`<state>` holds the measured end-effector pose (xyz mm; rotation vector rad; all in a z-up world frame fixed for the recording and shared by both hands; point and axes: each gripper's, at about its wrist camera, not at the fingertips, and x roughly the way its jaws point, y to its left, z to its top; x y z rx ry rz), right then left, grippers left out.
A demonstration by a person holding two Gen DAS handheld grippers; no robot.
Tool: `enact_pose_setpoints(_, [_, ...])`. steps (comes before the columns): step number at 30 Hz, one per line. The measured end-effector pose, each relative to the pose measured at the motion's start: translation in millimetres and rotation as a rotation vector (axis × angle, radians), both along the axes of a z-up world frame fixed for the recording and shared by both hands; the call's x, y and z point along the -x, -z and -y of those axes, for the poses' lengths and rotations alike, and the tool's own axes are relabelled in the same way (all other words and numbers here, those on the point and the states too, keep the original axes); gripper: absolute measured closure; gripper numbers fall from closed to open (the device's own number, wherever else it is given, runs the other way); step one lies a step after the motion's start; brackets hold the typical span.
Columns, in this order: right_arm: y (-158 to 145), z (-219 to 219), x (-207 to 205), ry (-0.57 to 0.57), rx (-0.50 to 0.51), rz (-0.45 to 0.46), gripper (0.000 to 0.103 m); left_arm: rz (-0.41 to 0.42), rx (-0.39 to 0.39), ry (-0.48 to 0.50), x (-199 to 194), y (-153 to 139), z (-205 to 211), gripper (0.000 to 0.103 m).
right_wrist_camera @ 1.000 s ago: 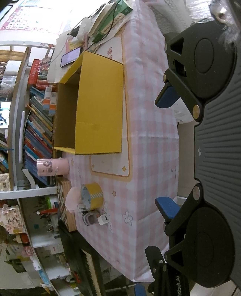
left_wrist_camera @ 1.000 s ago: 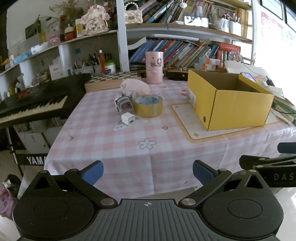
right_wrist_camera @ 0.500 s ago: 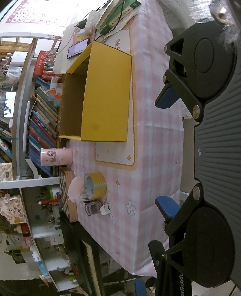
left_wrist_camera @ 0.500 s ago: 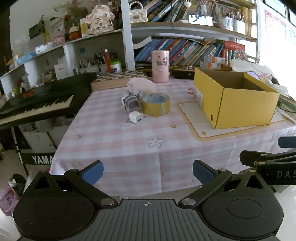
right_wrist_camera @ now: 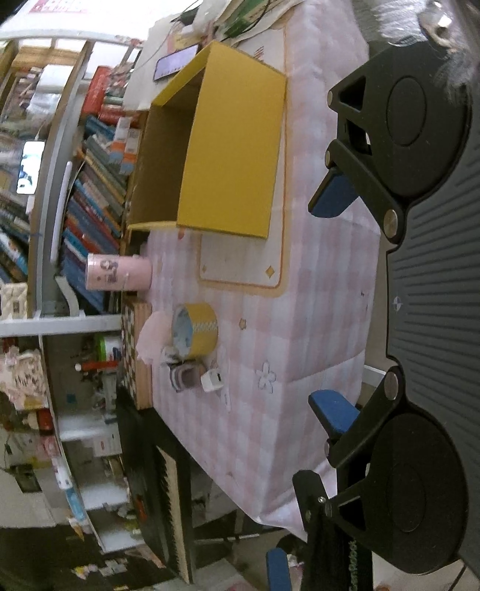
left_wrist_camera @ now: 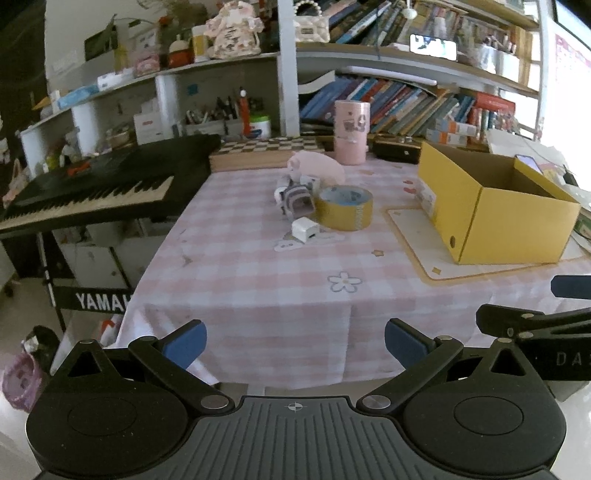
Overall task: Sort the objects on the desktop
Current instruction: 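Move both tools toward the tape roll and white charger on the table, then close the left gripper on the white charger plug while the right gripper approaches the tape roll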
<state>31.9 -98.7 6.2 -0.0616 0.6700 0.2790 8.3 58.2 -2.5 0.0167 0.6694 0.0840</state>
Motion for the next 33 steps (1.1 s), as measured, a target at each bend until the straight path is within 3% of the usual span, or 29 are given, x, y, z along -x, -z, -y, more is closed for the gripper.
enact_pose_setpoints(4, [-2, -6, -4, -0.030, -0.002, 0.013, 0.009, 0.007, -0.008, -0.018, 0, 0, -5, 0.000])
enact_pose_setpoints(9, [2, -17, -10, -0.072, 0.006, 0.004, 0.036, 0.027, 0.000, -0.018, -1, 0, -10, 0.000])
enact_pose_setpoints(11, [3, -21, -14, -0.085, 0.002, 0.003, 0.041, 0.034, -0.010, -0.015, -1, 0, -11, 0.000])
enact_pose_setpoints(20, [6, -42, -40, -0.124, -0.030, -0.001, 0.042, 0.037, -0.054, -0.032, -14, -2, -22, 0.000])
enact_pose_setpoints(33, [15, -50, -86, -0.117, -0.015, -0.048, 0.041, -0.011, -0.036, -0.031, -63, 7, -33, 0.000])
